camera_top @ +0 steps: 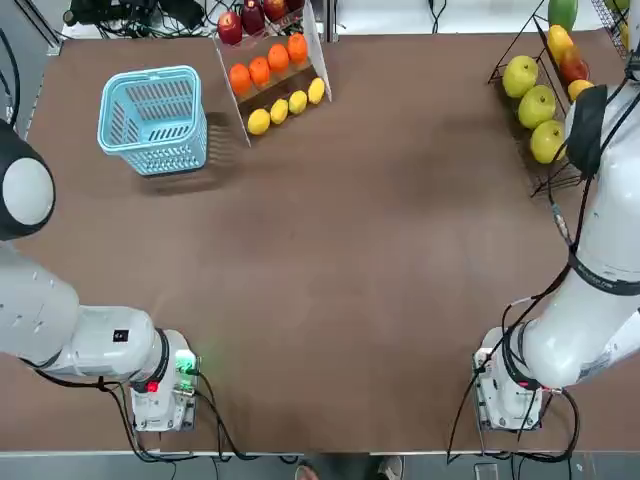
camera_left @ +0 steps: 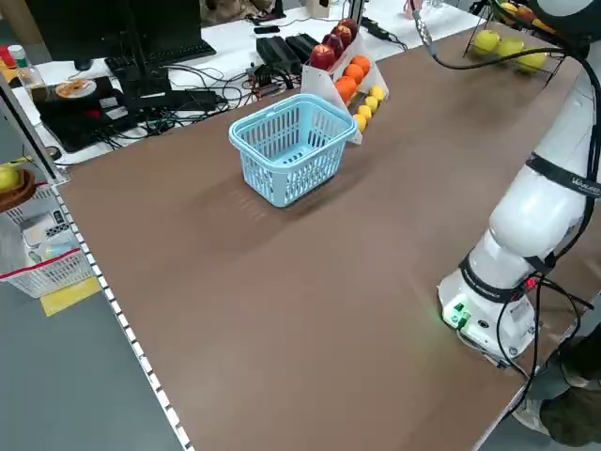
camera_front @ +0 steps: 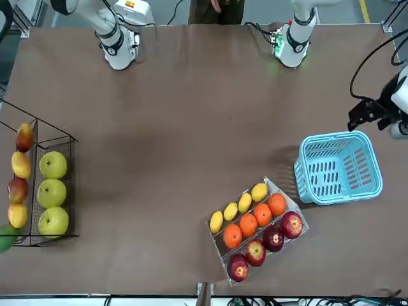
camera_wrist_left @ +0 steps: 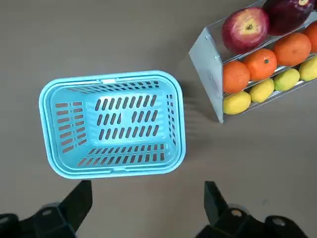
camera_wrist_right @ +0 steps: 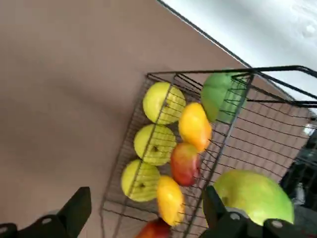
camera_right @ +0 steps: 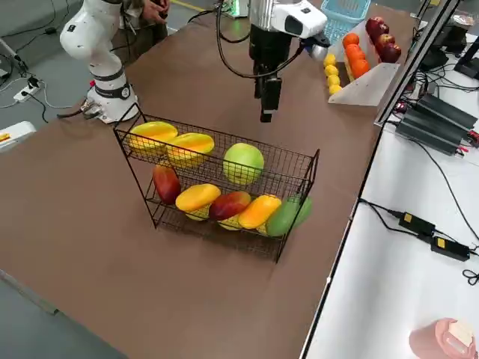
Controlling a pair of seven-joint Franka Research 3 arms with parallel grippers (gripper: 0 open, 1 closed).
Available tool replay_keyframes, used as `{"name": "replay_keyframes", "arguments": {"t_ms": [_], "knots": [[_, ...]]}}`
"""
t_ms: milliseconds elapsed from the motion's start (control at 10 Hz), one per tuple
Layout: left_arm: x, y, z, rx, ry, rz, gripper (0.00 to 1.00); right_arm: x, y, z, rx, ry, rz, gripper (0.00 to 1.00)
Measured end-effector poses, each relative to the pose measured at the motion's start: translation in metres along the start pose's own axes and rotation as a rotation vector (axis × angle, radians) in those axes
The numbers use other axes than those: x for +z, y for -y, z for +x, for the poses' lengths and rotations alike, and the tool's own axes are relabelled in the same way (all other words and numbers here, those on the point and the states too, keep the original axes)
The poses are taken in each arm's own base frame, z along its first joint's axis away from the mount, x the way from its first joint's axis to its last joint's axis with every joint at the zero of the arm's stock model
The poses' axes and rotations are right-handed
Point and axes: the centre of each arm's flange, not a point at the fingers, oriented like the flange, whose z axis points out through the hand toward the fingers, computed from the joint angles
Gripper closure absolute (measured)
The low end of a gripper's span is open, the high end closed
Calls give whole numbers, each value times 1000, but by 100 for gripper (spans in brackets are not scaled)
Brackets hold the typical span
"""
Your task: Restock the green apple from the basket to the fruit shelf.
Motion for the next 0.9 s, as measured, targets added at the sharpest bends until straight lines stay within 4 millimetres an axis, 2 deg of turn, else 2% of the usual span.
{"name": "replay_keyframes", "arguments": {"t_ms": [300, 400, 600, 700, 800, 900], "knots": [[-3, 1, 1, 1, -13, 1, 0, 0, 30, 20, 173, -27, 86, 0], [-5, 1, 1, 1, -18, 1, 0, 2, 51, 30, 252, -7, 106, 0], [-8, 1, 1, 2, -23, 1, 0, 0, 114, 50, 382, 33, 145, 0], [-11, 0, 0, 4, -31, 0, 0, -8, 140, 50, 423, 39, 169, 0], [-15, -1, 0, 7, -40, -1, 0, -18, 157, 43, 453, 41, 188, 0], [-19, -3, -1, 10, -47, -1, 0, -31, 164, 28, 475, 44, 202, 0]]}}
